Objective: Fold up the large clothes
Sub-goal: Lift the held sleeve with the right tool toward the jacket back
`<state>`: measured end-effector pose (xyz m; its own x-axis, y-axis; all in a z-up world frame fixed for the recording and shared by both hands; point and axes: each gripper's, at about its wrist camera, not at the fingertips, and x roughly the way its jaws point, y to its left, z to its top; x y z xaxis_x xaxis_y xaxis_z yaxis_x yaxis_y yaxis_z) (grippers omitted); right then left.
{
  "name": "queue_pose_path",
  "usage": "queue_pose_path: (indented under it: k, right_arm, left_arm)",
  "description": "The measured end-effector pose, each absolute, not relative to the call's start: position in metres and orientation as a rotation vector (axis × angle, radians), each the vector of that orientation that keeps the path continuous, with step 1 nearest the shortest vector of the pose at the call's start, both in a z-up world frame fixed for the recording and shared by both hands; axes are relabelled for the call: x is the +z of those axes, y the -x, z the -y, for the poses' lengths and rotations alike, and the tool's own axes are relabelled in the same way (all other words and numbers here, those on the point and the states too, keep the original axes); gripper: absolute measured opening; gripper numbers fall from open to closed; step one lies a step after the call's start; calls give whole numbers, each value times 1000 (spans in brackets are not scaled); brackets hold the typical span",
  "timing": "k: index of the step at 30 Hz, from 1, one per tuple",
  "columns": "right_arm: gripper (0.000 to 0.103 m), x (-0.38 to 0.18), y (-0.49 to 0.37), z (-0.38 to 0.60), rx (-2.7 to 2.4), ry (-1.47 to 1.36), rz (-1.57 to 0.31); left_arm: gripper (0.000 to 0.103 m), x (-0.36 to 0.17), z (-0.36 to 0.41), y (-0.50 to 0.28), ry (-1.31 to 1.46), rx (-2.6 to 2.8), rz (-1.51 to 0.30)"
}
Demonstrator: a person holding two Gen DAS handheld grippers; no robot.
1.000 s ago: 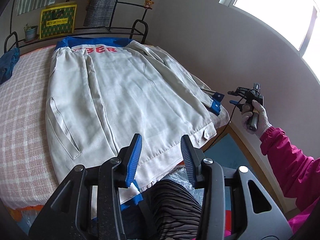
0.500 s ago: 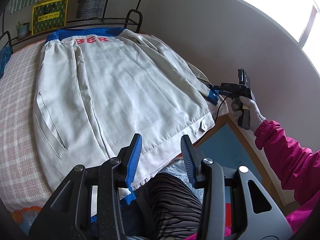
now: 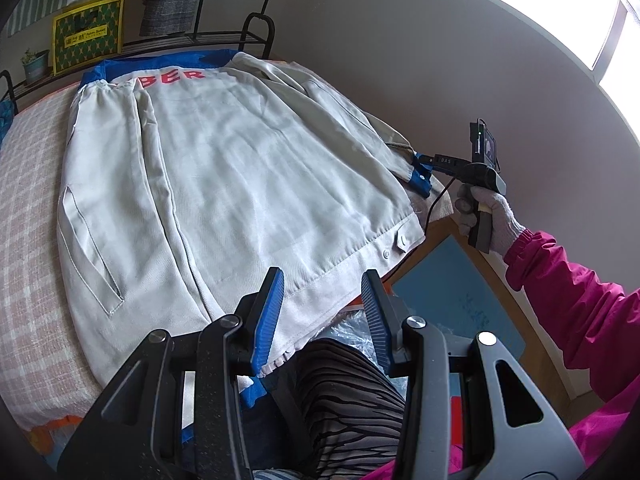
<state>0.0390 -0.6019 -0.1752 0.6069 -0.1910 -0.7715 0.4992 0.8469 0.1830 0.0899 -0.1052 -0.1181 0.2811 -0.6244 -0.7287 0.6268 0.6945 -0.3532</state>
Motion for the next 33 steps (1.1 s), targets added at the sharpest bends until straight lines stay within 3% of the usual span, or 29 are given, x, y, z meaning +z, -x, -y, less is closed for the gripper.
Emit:
queue_pose_path:
  k: [7, 9, 10, 13, 26, 33]
  right_arm:
    - [37, -186, -50, 609, -394, -452, -888]
    - [26, -193, -49, 616, -404, -521, -877]
    - [10, -195, -48, 617, -412, -540, -870]
    - [5, -187, -46, 604, -463, -444, -868]
    - [3, -39, -27, 469, -358, 54, -587]
    - [2, -48, -9, 367, -49, 167, -617]
  left_arm:
    - [41, -119, 112, -88, -23, -859, -969]
    - [41, -118, 113, -86, -32, -864, -967]
    - [41, -118, 114, -85, -37, -866, -967]
    - [41, -117, 113, -84, -43, -866, -960]
    - [41, -112, 84, -94, 55, -807, -931]
    - [41, -118, 60, -108, 132, -743, -936]
